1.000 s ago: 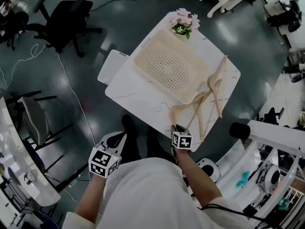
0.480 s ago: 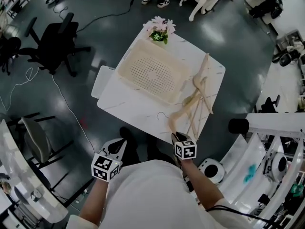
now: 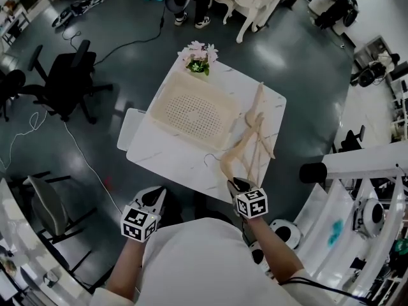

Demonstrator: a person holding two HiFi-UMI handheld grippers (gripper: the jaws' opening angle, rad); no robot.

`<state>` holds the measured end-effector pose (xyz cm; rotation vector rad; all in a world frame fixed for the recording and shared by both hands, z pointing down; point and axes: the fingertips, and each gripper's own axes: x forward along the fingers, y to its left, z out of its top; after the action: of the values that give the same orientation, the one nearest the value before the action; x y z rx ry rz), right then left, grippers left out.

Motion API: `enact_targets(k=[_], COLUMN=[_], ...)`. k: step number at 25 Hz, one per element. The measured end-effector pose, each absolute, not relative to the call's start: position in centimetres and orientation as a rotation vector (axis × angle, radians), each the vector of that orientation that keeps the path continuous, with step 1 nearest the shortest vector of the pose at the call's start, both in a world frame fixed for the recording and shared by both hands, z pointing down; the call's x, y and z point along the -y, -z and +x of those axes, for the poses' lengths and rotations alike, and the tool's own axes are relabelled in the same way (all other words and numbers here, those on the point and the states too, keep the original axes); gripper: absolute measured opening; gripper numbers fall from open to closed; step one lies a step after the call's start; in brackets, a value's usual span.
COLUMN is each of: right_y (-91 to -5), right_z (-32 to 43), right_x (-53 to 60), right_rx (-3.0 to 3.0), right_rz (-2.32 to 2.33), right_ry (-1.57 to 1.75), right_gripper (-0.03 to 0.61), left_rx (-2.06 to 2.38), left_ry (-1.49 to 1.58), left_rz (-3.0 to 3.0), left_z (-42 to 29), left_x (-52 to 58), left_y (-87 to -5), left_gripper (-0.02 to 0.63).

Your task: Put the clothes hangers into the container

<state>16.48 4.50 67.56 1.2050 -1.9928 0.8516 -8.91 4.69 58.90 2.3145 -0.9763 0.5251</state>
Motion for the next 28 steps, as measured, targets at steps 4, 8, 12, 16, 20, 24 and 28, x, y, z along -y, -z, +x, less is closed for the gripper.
enact_targets(k=[4, 8, 12, 16, 20, 24, 28], right_y=[-65.5, -64.1, -63.0, -62.3, -62.3, -62.9, -63.8], right_z=[15.3, 13.2, 10.5, 7.9, 5.8, 4.5, 4.0], right_x=[-2.8, -1.0, 0.9, 2.6, 3.7, 5.2, 6.1], right_rx=[2.041, 2.088, 2.124, 2.142, 2.144, 2.133, 2.124], right_rz=[1.155, 1.07, 0.962, 0.843, 0.77, 0.682, 0.552], right_ry=[-0.814, -0.792, -0.753, -0.737, -0.743, -0.723, -0.728], right_gripper=[0.087, 0.087, 0.087, 0.087, 0.087, 0.087, 0.087], left_rx=[1.009, 1.03, 1.029, 1.014, 0.98, 0.958, 1.0], left_ry=[-0.514, -0.499, -0.49, -0.486, -0.488, -0.507, -0.49], left_rz=[2.318, 2.312, 2.311, 2.309, 2.317, 2.325, 2.29], left_z=[-10.5, -12.2, -13.9, -15.6, -16.9, -17.3, -17.2], left_x=[-3.8, -3.2, -3.0, -2.8, -2.8, -2.4, -1.9], left_y=[-58.7, -58.8, -58.9, -59.1, -59.4, -59.7, -59.6], left_gripper=[0.008, 0.008, 0.008, 0.008, 0.008, 0.008, 0.008])
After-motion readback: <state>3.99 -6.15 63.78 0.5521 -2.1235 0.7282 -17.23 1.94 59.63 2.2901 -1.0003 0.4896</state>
